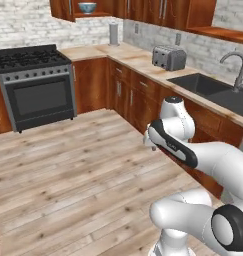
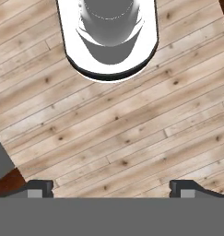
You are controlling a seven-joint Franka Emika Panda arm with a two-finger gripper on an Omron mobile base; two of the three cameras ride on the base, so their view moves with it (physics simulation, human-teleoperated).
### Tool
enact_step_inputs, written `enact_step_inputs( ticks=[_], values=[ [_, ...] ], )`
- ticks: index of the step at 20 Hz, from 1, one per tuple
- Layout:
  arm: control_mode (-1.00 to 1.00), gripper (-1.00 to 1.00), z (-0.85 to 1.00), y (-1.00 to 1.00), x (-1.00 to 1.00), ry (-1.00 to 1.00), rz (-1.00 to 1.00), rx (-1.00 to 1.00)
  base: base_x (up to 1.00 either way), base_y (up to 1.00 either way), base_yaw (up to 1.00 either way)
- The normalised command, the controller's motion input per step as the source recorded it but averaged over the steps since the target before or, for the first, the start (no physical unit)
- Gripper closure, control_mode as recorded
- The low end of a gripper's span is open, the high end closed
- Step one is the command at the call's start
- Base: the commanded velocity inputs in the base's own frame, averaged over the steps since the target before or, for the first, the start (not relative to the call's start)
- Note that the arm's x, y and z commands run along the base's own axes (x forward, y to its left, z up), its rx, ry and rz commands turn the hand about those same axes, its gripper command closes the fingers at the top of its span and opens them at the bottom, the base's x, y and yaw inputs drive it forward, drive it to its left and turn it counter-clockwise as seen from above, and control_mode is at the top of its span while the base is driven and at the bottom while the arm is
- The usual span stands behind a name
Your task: Take the smaller bowl and place it next to the appetizer plate on the dining counter , and place the larger bowl next to the plate with cooked food.
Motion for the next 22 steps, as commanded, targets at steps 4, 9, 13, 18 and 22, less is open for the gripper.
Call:
enact_step_inputs(
  ticks=[4, 9, 13, 18, 22],
  values=[
    [1.0, -1.0, 0.0, 0.0, 0.0, 0.0, 0.0, 0.0, 1.0, 0.0, 0.0],
    [1.0, -1.0, 0.0, 0.0, 0.0, 0.0, 0.0, 0.0, 1.0, 0.0, -0.06],
    [1.0, -1.0, 0.0, 0.0, 0.0, 0.0, 0.0, 0.0, 1.0, -0.03, -0.19],
    [1.0, -1.0, 0.0, 0.0, 0.0, 0.0, 0.0, 0.0, 1.0, 0.06, -0.06],
    [1.0, -1.0, 0.0, 0.0, 0.0, 0.0, 0.0, 0.0, 1.0, -0.17, 0.08]
  ],
)
